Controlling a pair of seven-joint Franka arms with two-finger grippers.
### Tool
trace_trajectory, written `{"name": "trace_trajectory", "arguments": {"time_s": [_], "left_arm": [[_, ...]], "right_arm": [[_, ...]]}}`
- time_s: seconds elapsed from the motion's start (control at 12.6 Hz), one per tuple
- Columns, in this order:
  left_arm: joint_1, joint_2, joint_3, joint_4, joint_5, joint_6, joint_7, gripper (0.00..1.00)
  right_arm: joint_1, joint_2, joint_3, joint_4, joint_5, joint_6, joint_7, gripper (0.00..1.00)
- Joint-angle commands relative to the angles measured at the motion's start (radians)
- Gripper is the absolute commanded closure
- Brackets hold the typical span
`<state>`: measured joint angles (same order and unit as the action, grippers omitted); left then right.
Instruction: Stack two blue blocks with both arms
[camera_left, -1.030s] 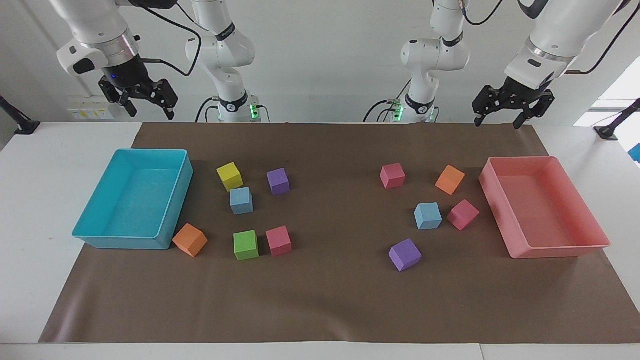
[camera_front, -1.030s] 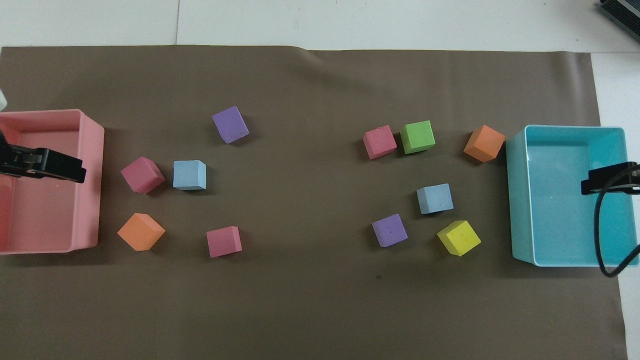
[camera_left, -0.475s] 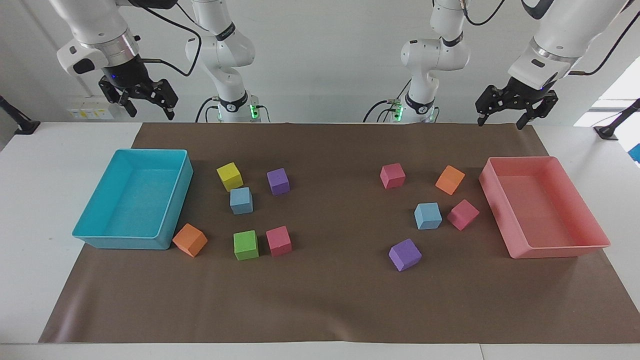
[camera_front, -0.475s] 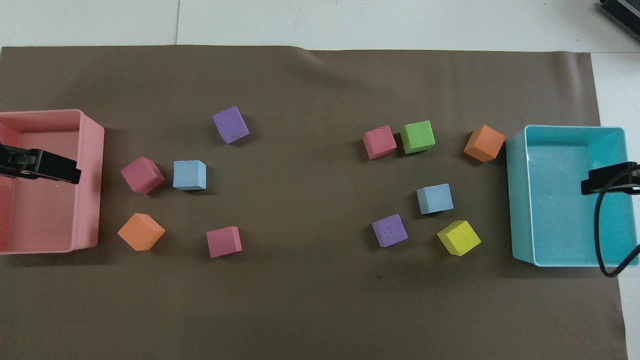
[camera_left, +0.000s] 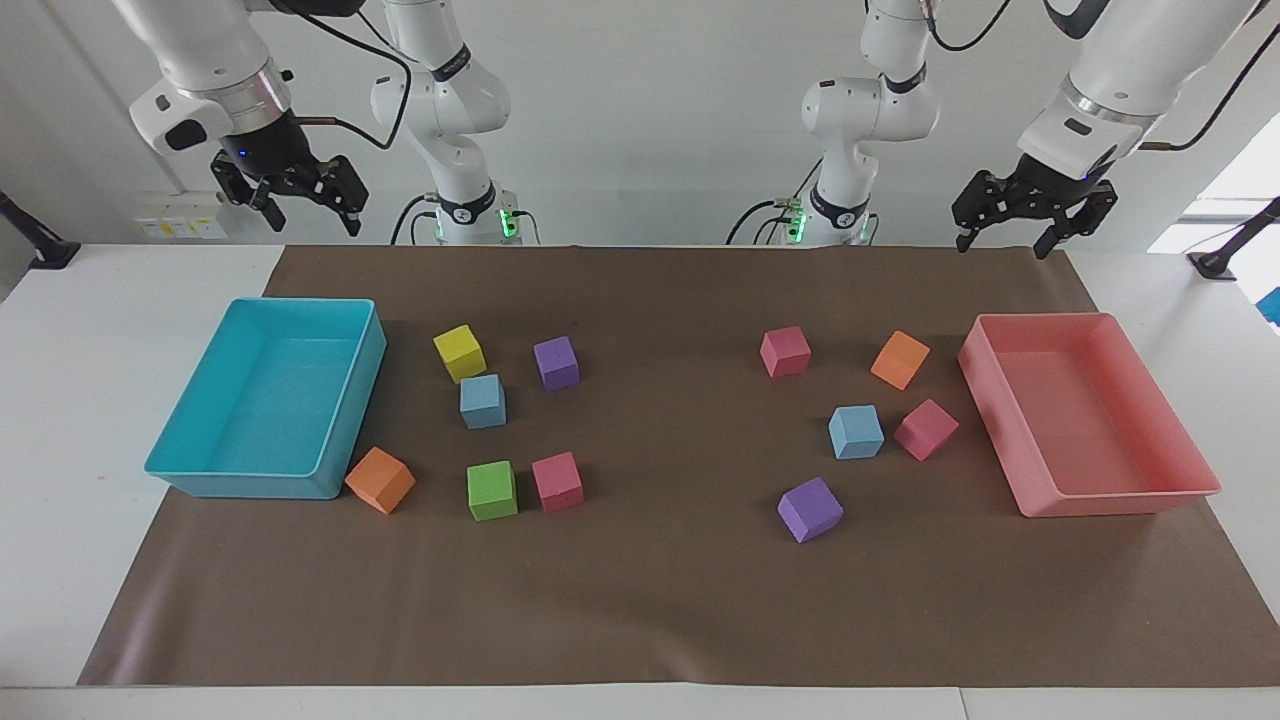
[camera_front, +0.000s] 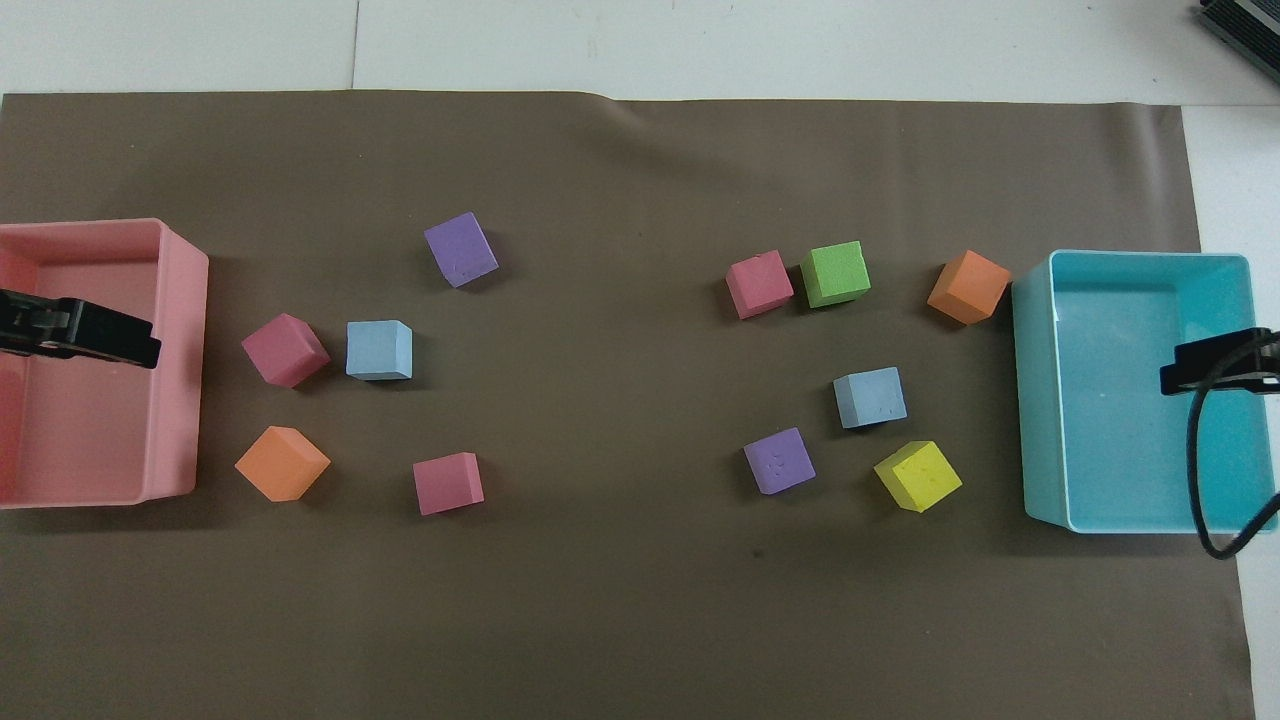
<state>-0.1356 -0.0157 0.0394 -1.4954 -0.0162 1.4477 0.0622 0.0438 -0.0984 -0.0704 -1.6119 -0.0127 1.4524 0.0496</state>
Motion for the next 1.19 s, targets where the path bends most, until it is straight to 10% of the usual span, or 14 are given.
{"name": "trace_trajectory", "arguments": {"time_s": [0.0, 0.63, 1.11], "left_arm": [[0.022, -0.012, -0.013, -0.006, 0.005, -0.013, 0.015, 0.0], [0.021, -0.012, -0.013, -0.006, 0.005, -0.013, 0.015, 0.0], [0.022, -0.012, -0.013, -0.006, 0.005, -0.013, 0.015, 0.0]], "right_arm": [[0.002, -0.029, 0.004, -0.034, -0.006, 0.009, -0.011, 0.0], [0.08, -0.029, 0.006, -0.247, -0.001, 0.25, -0.019, 0.0], [0.166, 0.137, 0.006, -0.403, 0.031, 0.566, -0.033, 0.0]]}}
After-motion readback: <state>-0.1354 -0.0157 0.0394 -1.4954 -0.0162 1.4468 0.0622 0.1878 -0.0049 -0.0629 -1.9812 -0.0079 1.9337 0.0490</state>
